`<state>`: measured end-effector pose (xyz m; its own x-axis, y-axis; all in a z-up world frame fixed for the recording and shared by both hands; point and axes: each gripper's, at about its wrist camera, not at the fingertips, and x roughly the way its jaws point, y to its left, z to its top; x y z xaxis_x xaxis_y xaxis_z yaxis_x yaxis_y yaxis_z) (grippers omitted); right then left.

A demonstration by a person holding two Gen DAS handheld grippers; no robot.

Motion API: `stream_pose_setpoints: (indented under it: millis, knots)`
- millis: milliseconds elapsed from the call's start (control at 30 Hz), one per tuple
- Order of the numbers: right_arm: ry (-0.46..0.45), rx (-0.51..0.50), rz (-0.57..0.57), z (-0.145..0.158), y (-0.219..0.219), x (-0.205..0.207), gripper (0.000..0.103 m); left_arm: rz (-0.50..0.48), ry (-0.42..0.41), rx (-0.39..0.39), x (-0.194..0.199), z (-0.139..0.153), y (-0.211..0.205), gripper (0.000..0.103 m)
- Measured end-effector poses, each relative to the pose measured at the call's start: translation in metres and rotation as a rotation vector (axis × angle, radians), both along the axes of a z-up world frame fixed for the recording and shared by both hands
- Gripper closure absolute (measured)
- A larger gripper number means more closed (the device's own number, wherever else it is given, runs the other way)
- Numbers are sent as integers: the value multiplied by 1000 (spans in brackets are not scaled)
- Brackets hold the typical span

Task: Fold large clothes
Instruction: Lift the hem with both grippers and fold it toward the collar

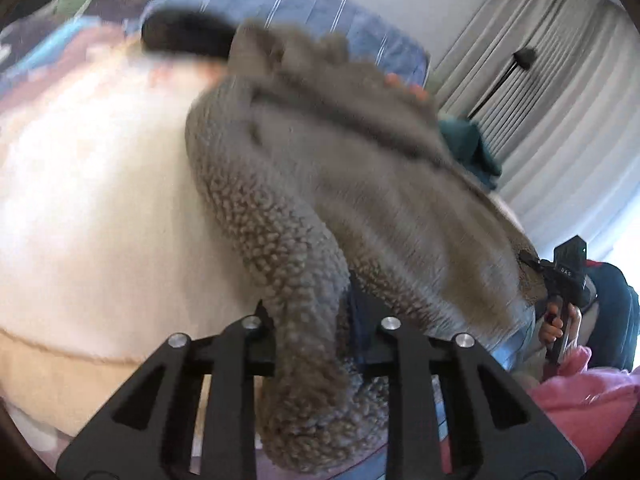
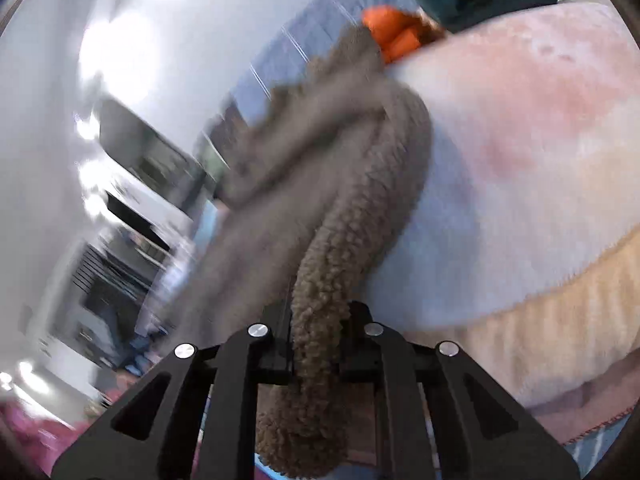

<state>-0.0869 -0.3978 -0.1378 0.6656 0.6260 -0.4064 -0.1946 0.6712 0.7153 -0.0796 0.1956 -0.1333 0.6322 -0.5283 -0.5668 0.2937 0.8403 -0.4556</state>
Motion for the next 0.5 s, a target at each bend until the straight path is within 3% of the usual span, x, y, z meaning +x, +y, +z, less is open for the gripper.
stream_pose_setpoints:
  millis: [167,333,500]
  knots:
    - [-182,112,-52,60,-14,-8,92,26,-235,-32,-14,76,-1,89]
    - [-292,153,-43,98,-13,-21,92,46,-335,-79,-33,113,0,90]
    - [-417,109,-84,132,-24,-73,92,63,-430,-117,-84,139,17,90]
